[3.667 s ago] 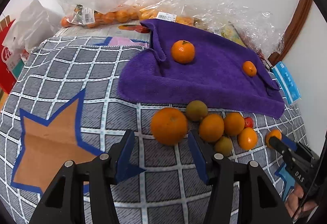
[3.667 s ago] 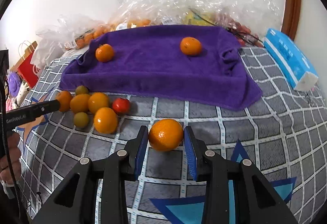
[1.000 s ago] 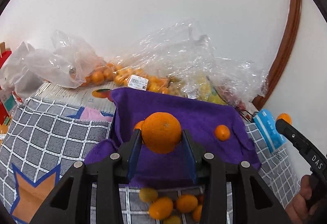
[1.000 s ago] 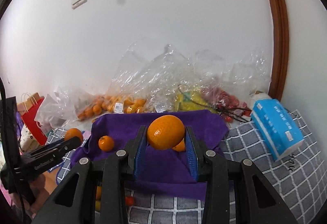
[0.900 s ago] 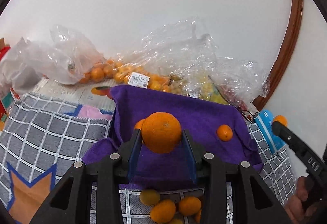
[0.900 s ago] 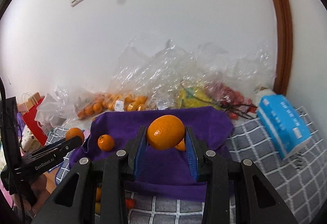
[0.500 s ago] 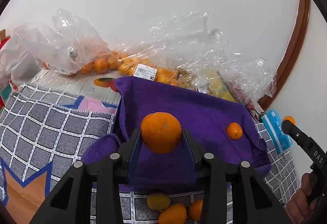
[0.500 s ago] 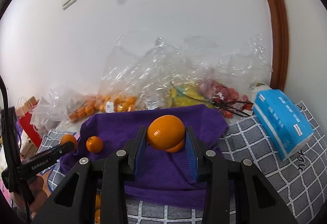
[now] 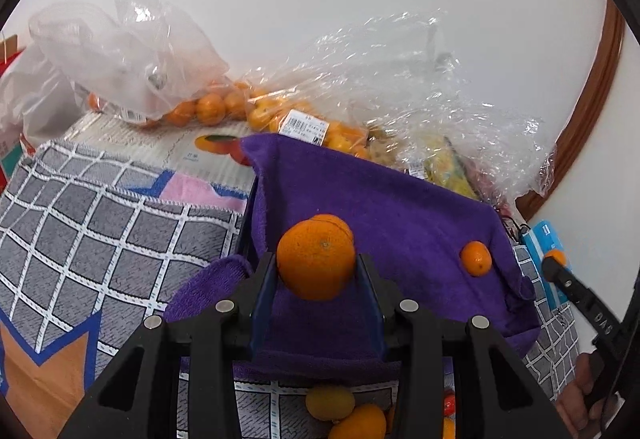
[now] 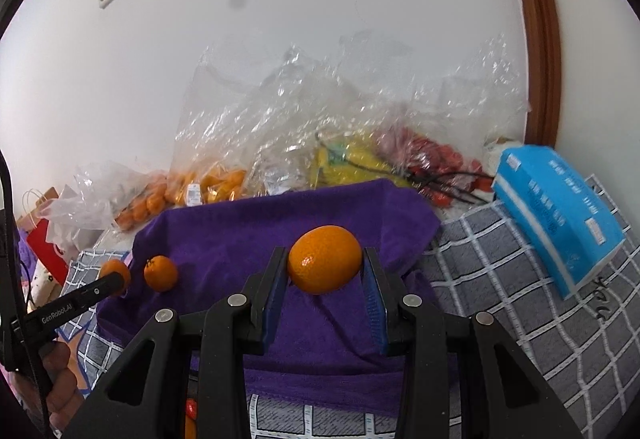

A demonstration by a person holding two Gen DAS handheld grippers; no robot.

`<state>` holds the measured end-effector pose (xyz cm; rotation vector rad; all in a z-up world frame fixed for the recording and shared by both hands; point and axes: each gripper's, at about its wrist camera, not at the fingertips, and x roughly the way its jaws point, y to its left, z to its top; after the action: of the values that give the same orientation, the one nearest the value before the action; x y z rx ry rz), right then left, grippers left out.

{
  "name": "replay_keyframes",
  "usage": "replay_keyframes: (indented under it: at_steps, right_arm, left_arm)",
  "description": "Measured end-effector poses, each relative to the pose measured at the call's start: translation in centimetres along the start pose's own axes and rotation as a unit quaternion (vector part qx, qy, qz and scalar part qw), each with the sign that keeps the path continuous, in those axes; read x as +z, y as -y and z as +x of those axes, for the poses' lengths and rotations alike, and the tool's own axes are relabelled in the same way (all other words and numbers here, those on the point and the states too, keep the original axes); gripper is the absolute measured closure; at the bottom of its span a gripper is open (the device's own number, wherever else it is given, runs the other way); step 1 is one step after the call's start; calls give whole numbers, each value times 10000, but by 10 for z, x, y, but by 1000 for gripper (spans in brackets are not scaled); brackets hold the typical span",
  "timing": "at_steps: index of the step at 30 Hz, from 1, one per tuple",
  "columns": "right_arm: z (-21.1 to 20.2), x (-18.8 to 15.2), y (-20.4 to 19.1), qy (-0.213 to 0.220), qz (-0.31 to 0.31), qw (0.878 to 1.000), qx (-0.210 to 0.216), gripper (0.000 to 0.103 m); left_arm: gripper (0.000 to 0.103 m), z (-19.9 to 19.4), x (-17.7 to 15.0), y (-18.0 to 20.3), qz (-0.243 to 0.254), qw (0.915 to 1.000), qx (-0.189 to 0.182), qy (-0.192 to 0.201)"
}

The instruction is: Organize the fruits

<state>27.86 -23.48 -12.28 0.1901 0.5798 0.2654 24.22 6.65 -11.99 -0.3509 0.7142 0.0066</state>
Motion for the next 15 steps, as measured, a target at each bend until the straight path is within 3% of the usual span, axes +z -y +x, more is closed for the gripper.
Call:
replay_keyframes:
  at_steps: [15]
  right_arm:
    - [32, -23, -13, -736, -204, 9971, 23, 66]
  left_arm:
    - [65, 15, -8, 3, 24, 9995, -56, -311]
